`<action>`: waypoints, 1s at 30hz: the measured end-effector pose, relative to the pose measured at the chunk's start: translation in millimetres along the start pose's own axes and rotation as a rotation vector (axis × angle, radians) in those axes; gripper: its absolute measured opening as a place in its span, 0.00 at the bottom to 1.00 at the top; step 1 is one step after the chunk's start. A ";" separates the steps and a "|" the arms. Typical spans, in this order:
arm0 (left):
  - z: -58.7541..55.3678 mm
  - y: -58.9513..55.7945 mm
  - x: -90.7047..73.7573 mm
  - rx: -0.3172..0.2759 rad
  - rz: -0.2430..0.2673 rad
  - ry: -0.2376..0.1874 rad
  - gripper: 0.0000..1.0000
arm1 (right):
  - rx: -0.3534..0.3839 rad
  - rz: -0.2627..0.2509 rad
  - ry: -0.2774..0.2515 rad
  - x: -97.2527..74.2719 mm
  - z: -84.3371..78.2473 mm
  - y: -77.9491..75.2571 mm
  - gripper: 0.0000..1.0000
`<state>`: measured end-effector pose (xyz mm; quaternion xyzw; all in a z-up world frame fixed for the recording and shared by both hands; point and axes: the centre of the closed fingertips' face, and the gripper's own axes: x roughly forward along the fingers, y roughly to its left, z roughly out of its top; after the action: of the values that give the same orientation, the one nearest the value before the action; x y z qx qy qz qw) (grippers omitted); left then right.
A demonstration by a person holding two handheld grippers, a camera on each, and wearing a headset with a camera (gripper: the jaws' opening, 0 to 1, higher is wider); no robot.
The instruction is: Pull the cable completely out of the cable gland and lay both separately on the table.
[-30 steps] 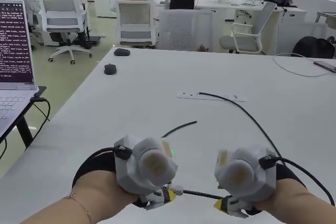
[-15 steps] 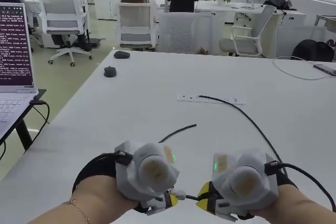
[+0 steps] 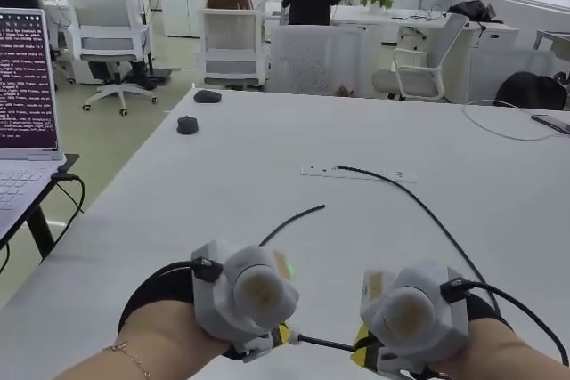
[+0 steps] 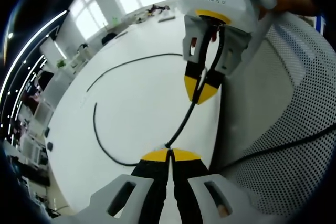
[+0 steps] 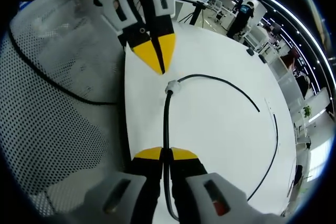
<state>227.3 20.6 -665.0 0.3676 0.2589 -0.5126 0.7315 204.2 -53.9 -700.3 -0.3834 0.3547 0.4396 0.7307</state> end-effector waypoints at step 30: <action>-35.9 104.3 19.3 0.060 0.008 0.042 0.26 | 0.042 0.069 0.092 1.6 -24.3 7.5 0.03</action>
<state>331.8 60.0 -672.6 0.4011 0.2572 -0.5096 0.7165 193.6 -72.1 -714.5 -0.3754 0.4099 0.4388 0.7060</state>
